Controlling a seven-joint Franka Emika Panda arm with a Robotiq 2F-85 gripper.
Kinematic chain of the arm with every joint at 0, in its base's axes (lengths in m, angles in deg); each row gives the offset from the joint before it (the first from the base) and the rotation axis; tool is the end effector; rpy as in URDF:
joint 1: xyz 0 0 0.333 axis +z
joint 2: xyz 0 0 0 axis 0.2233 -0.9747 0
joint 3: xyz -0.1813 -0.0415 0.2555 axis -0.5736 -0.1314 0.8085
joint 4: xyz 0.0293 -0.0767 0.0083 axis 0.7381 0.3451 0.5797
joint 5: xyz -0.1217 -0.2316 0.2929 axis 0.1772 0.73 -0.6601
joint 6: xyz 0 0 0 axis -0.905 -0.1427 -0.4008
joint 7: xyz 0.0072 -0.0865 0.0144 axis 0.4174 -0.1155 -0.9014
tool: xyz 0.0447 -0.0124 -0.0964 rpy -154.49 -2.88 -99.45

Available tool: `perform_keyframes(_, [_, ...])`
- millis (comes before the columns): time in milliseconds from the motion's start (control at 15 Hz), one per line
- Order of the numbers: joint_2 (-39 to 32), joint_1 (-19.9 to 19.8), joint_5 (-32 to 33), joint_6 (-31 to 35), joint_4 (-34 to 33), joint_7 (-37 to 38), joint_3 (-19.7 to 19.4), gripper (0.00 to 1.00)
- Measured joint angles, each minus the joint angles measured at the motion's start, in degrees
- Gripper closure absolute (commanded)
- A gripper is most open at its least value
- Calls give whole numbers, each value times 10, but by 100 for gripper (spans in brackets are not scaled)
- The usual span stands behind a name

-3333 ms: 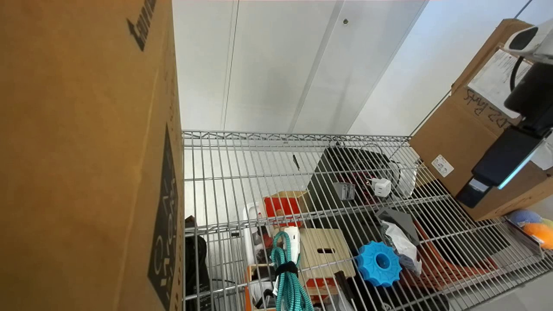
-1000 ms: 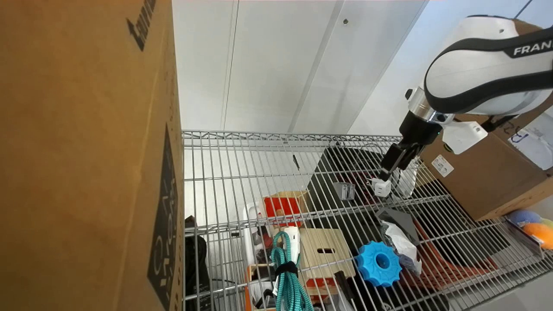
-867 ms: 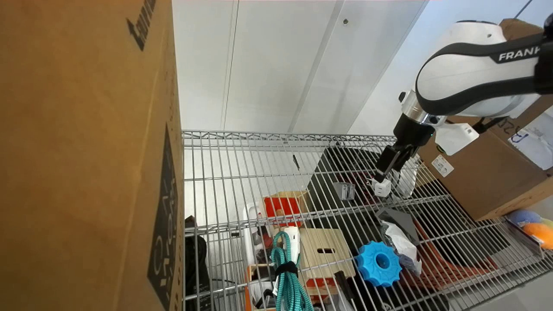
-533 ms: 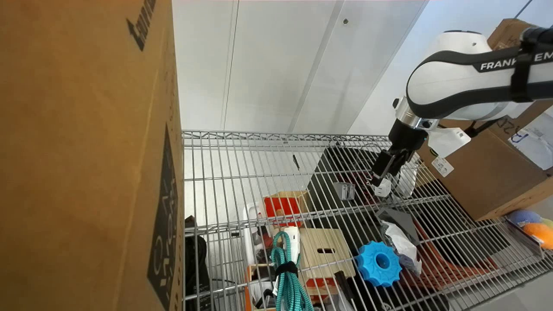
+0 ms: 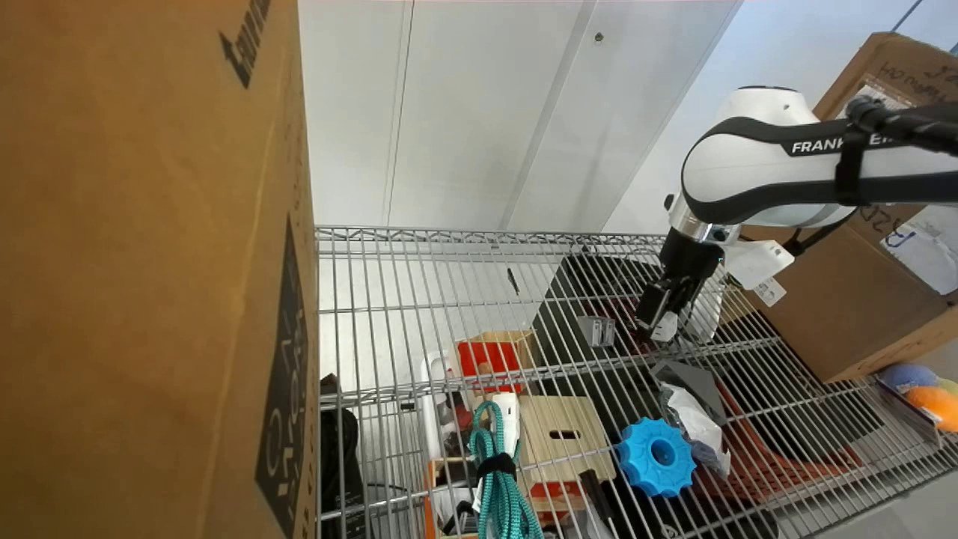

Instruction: Move the charger head

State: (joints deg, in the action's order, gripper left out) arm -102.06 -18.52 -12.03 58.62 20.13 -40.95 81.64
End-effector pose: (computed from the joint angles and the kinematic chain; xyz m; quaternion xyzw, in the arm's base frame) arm 0.7240 -0.0642 0.0806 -0.9681 -0.2040 0.1454 0.0034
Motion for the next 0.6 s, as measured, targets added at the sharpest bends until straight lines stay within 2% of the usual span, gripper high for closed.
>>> perform_keyframes(200, [-14, -2, -1, -10, -20, 0, 0, 69])
perform_keyframes(267, [-16, -4, -3, -12, -24, 0, 1, 74])
perform_keyframes(600, [-14, -6, -6, -34, -41, 0, 1, 77])
